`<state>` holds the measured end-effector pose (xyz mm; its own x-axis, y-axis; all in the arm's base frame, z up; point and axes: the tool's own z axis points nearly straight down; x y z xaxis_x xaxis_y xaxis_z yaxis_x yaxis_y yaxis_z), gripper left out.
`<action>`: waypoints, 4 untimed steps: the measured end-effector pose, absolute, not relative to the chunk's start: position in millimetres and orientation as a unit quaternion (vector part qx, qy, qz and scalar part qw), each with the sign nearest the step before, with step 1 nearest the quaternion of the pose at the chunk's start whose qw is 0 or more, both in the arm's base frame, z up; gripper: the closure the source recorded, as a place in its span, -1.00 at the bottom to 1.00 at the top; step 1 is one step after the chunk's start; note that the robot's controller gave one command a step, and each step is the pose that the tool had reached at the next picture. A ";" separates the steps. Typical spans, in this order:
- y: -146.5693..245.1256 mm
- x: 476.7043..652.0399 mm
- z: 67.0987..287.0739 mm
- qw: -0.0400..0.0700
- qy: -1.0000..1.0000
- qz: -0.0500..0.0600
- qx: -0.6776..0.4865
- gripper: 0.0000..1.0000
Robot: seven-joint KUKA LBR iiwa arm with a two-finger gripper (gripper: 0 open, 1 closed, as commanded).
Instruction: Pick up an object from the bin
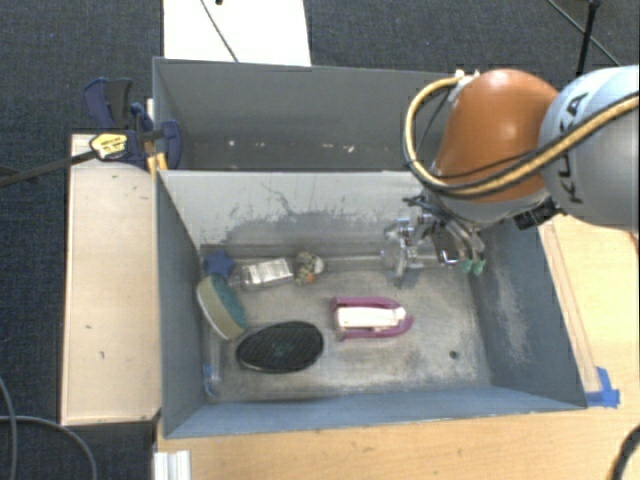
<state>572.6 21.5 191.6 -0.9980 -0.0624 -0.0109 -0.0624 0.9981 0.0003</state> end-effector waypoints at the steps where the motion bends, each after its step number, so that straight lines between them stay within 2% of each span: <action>1: 20.9 570.9 186.9 0.001 1.000 0.000 -0.030 -1.00; 2: 33.1 552.8 69.0 -0.001 0.961 0.001 -0.276 -1.00; 3: 32.9 553.5 69.8 0.000 0.962 0.001 -0.274 1.00; 4: 37.9 544.4 211.6 0.005 0.963 -0.001 -0.269 1.00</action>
Offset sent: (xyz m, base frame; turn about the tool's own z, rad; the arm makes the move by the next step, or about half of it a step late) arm 0.0000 0.0000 0.0000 0.0000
